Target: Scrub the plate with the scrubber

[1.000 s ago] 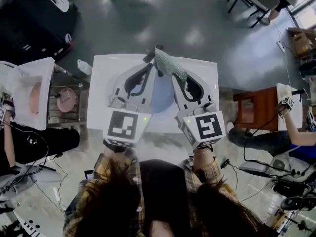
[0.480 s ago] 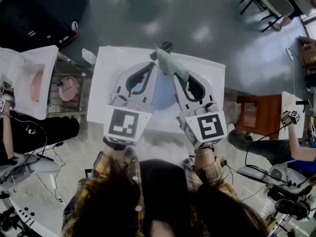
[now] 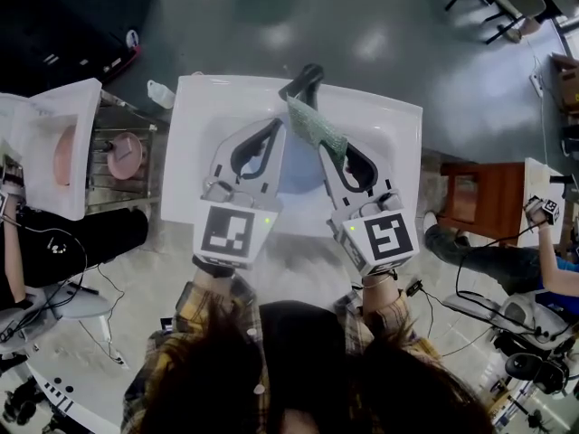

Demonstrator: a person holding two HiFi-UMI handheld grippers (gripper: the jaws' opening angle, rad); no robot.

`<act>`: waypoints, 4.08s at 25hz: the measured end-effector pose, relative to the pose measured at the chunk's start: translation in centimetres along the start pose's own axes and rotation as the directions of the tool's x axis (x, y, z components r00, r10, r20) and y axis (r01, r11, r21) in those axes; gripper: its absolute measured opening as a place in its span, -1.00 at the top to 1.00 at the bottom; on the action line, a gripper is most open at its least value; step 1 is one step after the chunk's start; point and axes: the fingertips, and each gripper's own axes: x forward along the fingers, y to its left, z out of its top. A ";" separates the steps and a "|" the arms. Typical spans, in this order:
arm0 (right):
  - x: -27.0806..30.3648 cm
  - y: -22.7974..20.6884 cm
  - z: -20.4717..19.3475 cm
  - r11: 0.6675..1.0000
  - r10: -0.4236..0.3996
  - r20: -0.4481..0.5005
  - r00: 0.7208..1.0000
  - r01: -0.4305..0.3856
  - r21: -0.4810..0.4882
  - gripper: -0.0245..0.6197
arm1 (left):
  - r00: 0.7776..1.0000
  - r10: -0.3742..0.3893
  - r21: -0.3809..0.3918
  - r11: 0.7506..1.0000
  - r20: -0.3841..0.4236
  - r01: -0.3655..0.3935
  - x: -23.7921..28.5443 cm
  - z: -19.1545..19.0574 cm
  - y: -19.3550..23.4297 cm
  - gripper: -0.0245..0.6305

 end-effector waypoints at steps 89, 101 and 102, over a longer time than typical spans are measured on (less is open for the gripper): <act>13.5 0.8 -25.5 0.984 -0.103 -0.520 0.848 0.009 -0.179 0.62 | 0.834 -0.206 0.116 0.945 -0.512 0.305 8.5 -28.3 6.4 0.84; 9.7 1.2 -30.6 0.984 -0.040 -0.687 0.725 -0.092 -0.155 0.60 | 0.817 -0.205 0.127 0.939 -0.538 0.319 8.6 -28.9 6.1 0.84; 9.3 0.7 -30.7 0.984 -0.046 -0.692 0.720 -0.088 -0.157 0.60 | 0.817 -0.203 0.136 0.937 -0.539 0.322 8.7 -28.9 6.0 0.84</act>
